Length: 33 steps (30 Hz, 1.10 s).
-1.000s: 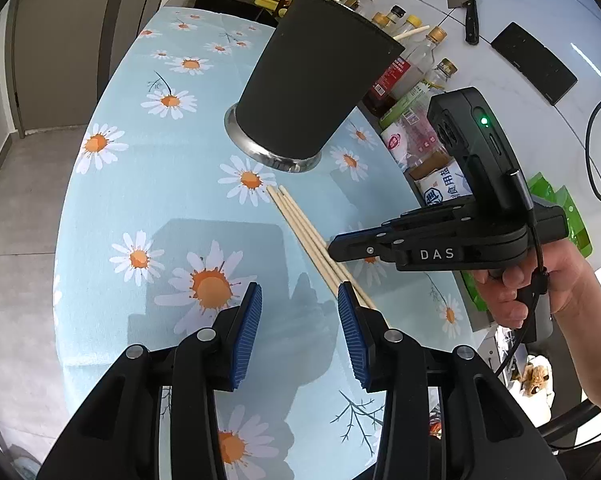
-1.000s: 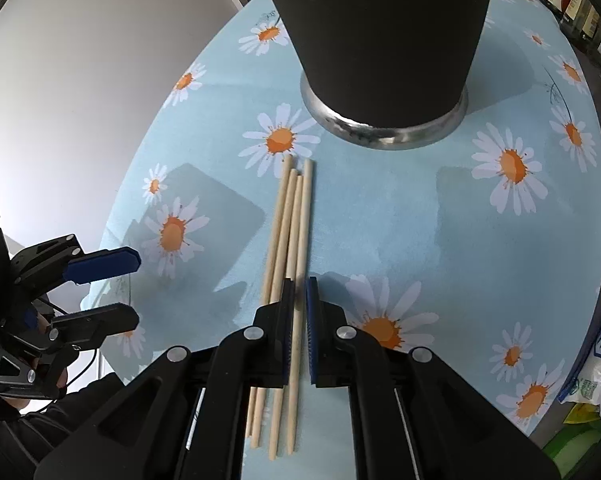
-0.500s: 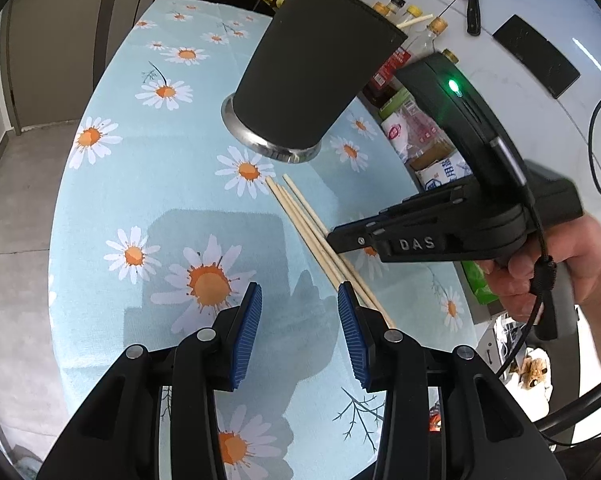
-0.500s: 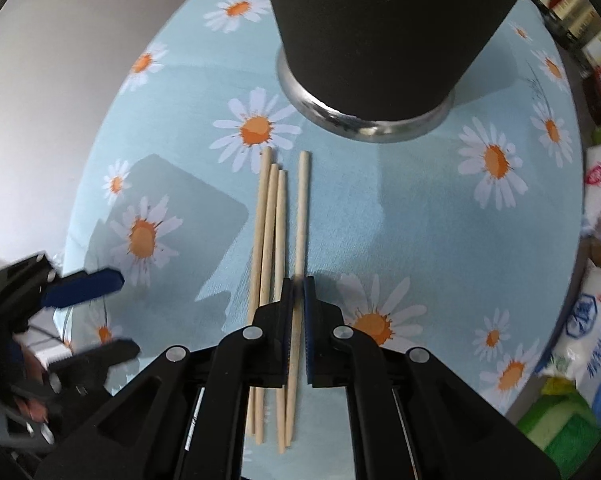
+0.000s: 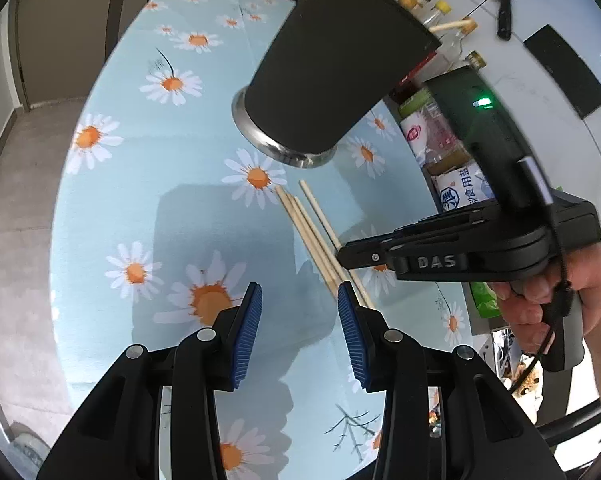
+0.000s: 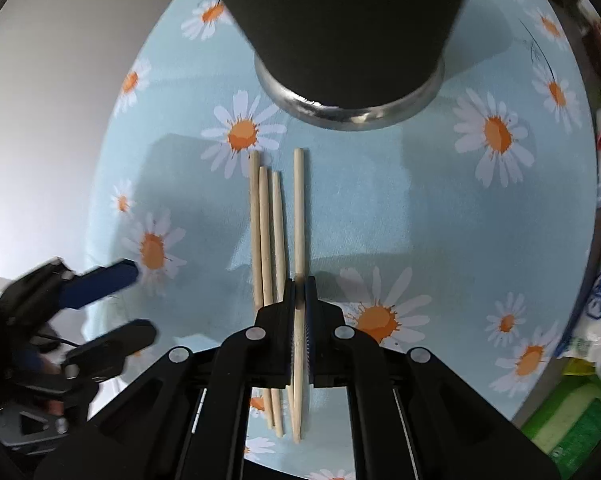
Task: Organize utensils
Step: 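Grasp a chopstick with the right gripper while the left gripper grasps another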
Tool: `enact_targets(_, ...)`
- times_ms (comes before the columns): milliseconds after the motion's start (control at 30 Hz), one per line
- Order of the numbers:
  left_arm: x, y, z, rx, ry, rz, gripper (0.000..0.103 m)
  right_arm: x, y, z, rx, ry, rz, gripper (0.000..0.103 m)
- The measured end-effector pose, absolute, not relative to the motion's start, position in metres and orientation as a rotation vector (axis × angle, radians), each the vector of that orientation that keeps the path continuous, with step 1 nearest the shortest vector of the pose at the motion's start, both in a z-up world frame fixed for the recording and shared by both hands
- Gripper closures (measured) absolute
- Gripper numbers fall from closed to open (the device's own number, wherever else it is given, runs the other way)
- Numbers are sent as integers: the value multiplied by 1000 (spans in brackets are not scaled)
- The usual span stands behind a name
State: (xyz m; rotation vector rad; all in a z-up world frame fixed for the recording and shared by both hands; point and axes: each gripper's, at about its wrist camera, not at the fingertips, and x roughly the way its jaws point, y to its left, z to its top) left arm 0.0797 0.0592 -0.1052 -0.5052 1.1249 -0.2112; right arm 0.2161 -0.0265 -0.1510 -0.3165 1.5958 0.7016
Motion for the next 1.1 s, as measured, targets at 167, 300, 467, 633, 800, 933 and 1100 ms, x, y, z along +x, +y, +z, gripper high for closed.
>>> enact_targets(167,93,57,-111,-670,1188,-204,65,221,-45,-135,-205,1565,782,97)
enact_targets(300,107,50,-115,-673,1253,-146,65,222,-56,-123,-134,1531,851,97)
enact_targets(467,122,41,-124,-666,1337,-76,67,221,-75,-118,-62,1504,902,97)
enact_targets(633,130,33,-126,-618,1376,-11,67,228,-103,-110,-11,1468,928,97)
enact_targets(800,142,20,-131,-547,1427,43,72,232,-122,-102,11,1461,963,97)
enact_targets(933,148,17,-137,-490,1470,92,79,236,-131,-101,33,1455,984,97)
enact_targets(1100,149,16,-138,-462,1478,122,79,241,-139,-104,49,1454,993,97)
